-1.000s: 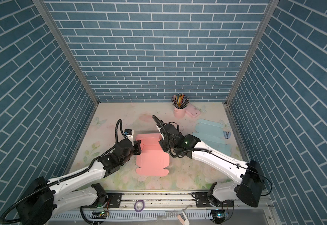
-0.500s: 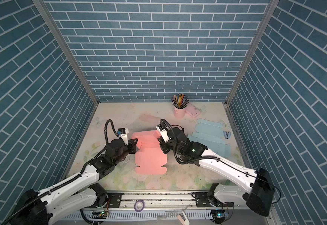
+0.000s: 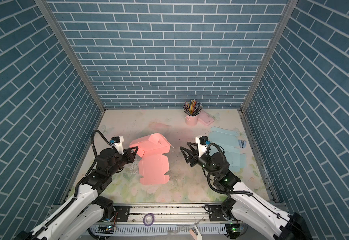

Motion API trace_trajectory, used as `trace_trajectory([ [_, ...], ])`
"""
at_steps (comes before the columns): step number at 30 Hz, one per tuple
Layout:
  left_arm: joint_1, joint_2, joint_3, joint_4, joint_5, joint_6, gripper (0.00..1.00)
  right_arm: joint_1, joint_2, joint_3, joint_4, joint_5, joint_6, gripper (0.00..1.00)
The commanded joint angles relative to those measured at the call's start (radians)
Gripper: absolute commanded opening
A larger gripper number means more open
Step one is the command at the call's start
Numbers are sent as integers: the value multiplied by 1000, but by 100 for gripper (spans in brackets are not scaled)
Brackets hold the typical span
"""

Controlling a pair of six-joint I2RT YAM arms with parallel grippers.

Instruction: Fold the paper box

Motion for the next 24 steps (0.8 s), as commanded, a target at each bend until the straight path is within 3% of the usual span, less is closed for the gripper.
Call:
trace_trajectory([
  [1, 8, -36, 38, -17, 63, -18, 0, -4, 76, 12, 214, -139, 107, 53],
  [6, 8, -48, 47, 2, 104, -29, 0, -2, 201, 51, 355, -248, 127, 53],
  [15, 8, -48, 41, 43, 113, -61, 0, 36, 301, 135, 346, -362, 88, 51],
  [19, 8, -46, 41, 39, 103, -57, 0, 54, 304, 165, 251, -354, 28, 51],
  [24, 8, -21, 46, 62, 117, -59, 0, 57, 357, 191, 250, -314, 44, 52],
])
